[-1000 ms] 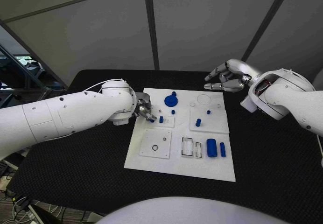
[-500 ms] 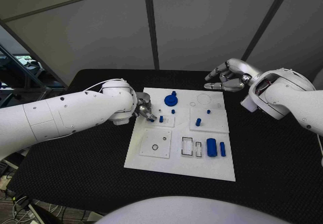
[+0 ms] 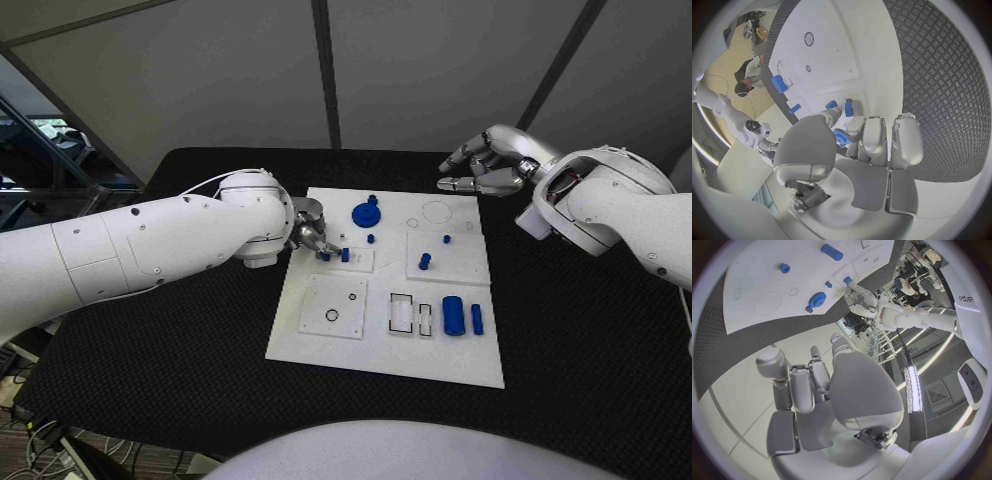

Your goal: Assemble the parts on the task board

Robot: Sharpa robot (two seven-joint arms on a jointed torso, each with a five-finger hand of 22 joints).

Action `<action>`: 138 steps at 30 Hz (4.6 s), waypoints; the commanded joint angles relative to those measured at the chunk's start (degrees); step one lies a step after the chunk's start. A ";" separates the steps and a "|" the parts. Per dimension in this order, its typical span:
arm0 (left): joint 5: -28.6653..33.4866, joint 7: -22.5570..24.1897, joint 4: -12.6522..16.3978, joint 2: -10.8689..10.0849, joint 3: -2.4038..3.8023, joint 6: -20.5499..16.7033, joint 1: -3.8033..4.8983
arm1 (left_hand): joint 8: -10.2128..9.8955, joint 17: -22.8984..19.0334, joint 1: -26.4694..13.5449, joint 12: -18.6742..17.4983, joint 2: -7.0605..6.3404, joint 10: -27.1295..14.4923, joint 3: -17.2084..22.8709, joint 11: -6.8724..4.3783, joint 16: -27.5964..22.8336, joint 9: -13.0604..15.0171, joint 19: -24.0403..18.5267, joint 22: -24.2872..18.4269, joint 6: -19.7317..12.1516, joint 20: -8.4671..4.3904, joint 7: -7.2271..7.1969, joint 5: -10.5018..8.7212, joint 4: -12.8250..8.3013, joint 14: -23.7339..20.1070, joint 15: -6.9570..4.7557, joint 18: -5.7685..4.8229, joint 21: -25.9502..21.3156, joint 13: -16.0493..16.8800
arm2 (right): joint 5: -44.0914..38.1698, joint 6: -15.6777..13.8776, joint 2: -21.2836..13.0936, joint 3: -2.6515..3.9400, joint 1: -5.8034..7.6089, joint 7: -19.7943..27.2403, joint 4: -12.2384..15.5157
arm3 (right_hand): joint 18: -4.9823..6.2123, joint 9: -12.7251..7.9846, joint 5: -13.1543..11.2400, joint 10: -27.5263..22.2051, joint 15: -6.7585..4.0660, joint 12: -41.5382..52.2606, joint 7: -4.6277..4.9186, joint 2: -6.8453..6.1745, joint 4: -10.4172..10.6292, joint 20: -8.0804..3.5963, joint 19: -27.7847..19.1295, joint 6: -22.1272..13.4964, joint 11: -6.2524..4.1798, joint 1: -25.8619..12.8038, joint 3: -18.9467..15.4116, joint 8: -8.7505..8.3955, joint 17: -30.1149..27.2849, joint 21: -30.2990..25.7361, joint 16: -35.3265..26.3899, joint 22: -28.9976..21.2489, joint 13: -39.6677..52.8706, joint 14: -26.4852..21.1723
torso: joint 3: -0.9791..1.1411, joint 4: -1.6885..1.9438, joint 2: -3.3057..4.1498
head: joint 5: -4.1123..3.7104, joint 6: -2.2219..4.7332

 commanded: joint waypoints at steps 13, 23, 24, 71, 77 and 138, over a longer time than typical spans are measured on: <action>-0.07 -0.36 -0.71 -0.03 0.01 -0.53 0.05 | -0.37 0.07 -1.08 0.36 0.34 0.31 -1.28 0.00 0.18 -0.19 0.36 0.98 0.49 -0.07 0.10 0.08 0.07 1.46 -0.44 -0.94 0.26 0.10 | -0.11 0.27 -0.11 0.03 0.10 0.09 0.17 | 0.84 0.05 0.32 -0.15 -0.33 0.36 -0.22 0.13 0.26 -0.10 -0.08 -0.10 -0.27 0.31 0.02 0.39 3.65 -0.26 -0.33 -0.01 1.45 3.25 | -0.04 -0.01 0.00 | -0.17 -0.25; -0.07 -0.38 -0.84 -0.30 0.02 -0.53 0.05 | -0.36 0.08 -1.28 0.32 0.20 0.28 -2.06 -0.03 0.18 -0.21 0.36 0.99 0.55 -0.08 0.06 0.08 0.04 1.46 -0.46 -0.93 0.23 0.04 | -0.11 0.34 -0.08 0.03 0.10 0.07 0.11 | 0.84 0.05 0.32 -0.15 -0.33 0.36 -0.22 0.13 0.26 -0.10 -0.08 -0.10 -0.27 0.31 0.02 0.39 3.65 -0.26 -0.33 -0.01 1.45 3.25 | -0.06 0.00 -0.01 | -0.18 -0.27; -0.07 -0.37 -0.83 -0.31 0.02 -0.65 0.05 | -0.36 0.07 -1.33 0.32 0.22 0.28 -2.17 -0.04 0.18 -0.21 0.37 1.02 0.56 -0.08 0.05 0.09 0.06 1.46 -0.47 -0.94 0.25 0.04 | -0.11 0.35 -0.08 0.03 0.10 0.07 0.10 | 0.84 0.05 0.32 -0.15 -0.33 0.36 -0.22 0.13 0.26 -0.10 -0.08 -0.10 -0.27 0.31 0.02 0.39 3.65 -0.26 -0.33 -0.01 1.45 3.25 | -0.06 0.00 -0.02 | -0.17 -0.29; 0.24 -0.22 0.45 -0.85 0.05 -1.30 0.05 | 0.06 0.02 10.12 -0.41 -0.21 -0.04 8.11 -0.50 0.13 -0.03 0.23 1.19 -0.42 -0.31 -0.46 0.40 -3.35 1.50 -0.68 -0.87 -0.39 -0.60 | -0.16 0.73 0.02 0.02 0.09 -0.08 -0.08 | 0.83 0.04 0.34 -0.09 -0.34 0.44 -0.23 0.15 0.35 -0.11 -0.07 -0.10 -0.28 0.31 -0.07 0.42 3.62 -0.29 -0.37 -0.03 1.50 3.24 | -0.03 -0.03 -0.02 | -0.03 -0.41; 0.24 -0.10 0.35 -0.65 0.05 -1.33 0.05 | 0.11 0.03 10.30 -0.38 -0.34 0.01 8.50 -0.50 0.14 0.01 0.24 1.23 -0.45 -0.29 -0.46 0.36 -3.58 1.51 -0.67 -0.88 -0.38 -0.54 | -0.17 0.76 0.04 0.02 0.09 -0.07 -0.09 | 0.83 0.04 0.34 -0.09 -0.34 0.44 -0.23 0.15 0.35 -0.11 -0.07 -0.10 -0.28 0.31 -0.07 0.42 3.62 -0.29 -0.37 -0.03 1.50 3.24 | -0.01 -0.02 -0.03 | -0.10 -0.37; 0.63 -0.52 0.17 -0.40 0.07 -1.00 0.05 | 0.78 0.14 -2.11 0.93 -0.53 1.15 0.13 -0.38 0.25 0.09 1.66 3.28 1.38 -0.23 -0.40 0.28 0.12 1.53 -0.64 -1.34 1.04 0.98 | -0.17 1.41 -0.04 0.02 0.10 -0.46 -0.19 | 0.85 0.04 0.40 -0.07 -0.36 0.46 -0.24 0.33 0.57 -0.13 -0.09 -0.07 -0.29 0.21 -0.18 0.47 3.50 -0.38 -0.48 -0.13 1.48 3.22 | -0.06 -0.01 -0.02 | -0.15 -0.66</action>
